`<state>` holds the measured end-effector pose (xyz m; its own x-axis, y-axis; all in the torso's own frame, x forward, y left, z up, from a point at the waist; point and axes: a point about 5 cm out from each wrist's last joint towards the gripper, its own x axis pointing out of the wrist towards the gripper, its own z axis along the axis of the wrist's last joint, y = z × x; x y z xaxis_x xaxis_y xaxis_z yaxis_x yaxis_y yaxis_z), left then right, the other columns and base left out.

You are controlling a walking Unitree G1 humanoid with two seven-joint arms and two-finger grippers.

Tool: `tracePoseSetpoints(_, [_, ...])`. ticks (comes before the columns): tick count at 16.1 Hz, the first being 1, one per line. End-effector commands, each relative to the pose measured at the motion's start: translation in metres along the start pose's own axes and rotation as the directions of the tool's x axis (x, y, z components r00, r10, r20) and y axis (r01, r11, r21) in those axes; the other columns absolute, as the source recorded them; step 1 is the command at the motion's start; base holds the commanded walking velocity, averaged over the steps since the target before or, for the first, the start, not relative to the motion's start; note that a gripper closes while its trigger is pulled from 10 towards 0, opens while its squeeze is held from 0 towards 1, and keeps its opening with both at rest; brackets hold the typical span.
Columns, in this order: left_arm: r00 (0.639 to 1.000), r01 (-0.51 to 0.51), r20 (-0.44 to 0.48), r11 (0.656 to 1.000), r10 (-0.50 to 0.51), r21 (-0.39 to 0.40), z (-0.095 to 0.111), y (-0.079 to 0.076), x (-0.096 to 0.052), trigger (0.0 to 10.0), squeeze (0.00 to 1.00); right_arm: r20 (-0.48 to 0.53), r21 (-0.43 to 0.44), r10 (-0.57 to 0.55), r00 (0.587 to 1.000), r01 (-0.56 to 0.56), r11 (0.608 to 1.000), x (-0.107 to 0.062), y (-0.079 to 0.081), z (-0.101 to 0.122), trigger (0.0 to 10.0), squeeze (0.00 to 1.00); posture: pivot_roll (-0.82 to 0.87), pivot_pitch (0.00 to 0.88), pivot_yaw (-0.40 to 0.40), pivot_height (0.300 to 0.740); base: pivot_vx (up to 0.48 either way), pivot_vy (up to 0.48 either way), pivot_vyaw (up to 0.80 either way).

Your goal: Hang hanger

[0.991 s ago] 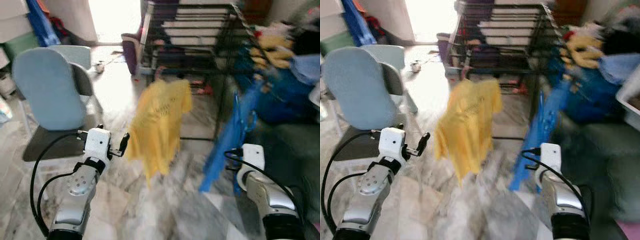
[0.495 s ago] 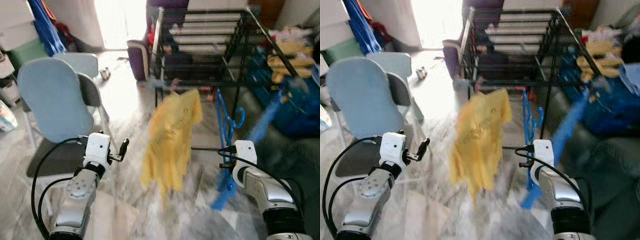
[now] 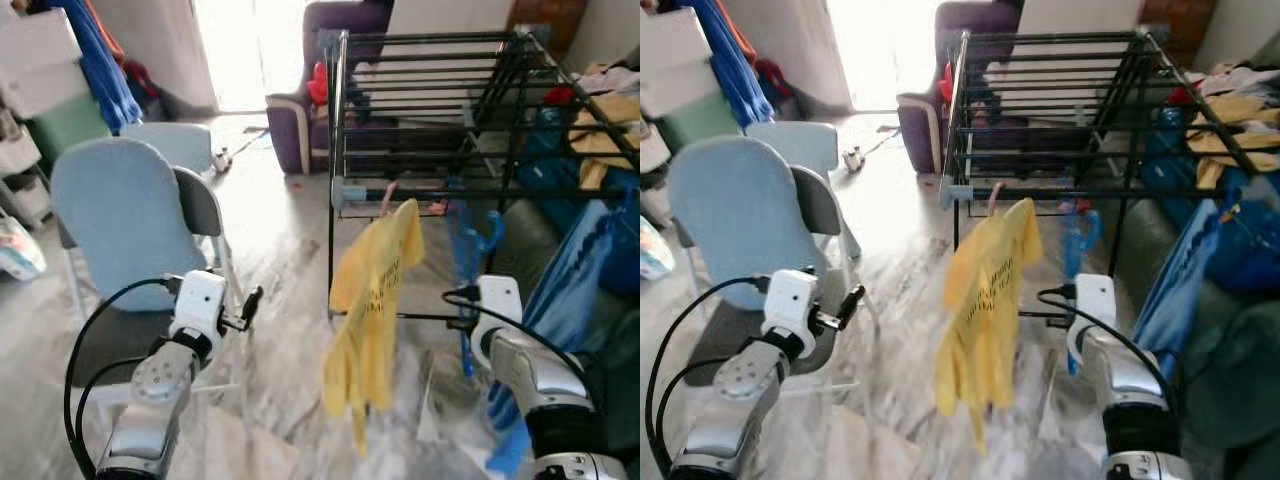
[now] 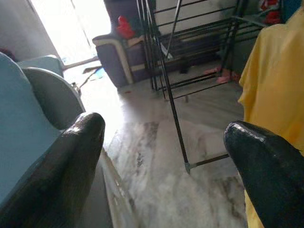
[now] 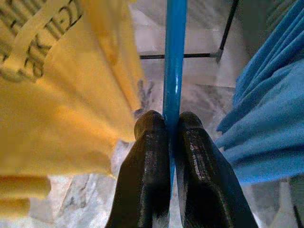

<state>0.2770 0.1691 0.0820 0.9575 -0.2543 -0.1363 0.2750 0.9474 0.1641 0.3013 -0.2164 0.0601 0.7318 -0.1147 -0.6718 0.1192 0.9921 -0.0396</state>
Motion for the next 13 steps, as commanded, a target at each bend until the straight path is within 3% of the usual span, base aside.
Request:
tracePoseSetpoints(1, [1.000,-0.022,-0.005,1.000,0.022,0.020,0.001,0.008,-0.002,10.0,0.00,0.032,-0.002,0.034,0.999,-0.034,0.999,0.000,0.011,0.009,10.0,0.00,-0.06,0.000,0.025,0.740,0.480,0.000,0.00])
tracePoseSetpoints(5, [1.000,-0.023,-0.009,1.000,0.023,-0.001,-0.001,0.005,-0.005,10.0,0.00,0.038,-0.001,0.019,0.999,-0.019,1.000,0.002,0.011,0.010,10.0,0.00,-0.06,0.000,0.020,0.740,0.116,0.000,0.00])
tracePoseSetpoints(8, [1.000,-0.019,-0.013,1.000,0.019,0.001,0.000,0.005,-0.005,10.0,0.00,0.110,-0.093,-0.015,0.994,0.025,0.995,0.002,0.006,0.020,10.0,0.00,-0.05,0.000,0.019,0.740,0.000,0.000,0.00])
tracePoseSetpoints(13, [0.999,-0.001,-0.036,1.000,0.001,0.005,0.000,0.005,-0.005,10.0,0.00,0.069,0.082,-0.048,0.996,0.042,0.996,0.008,-0.006,0.032,10.0,0.00,-0.04,0.000,0.019,0.740,0.000,0.000,0.00])
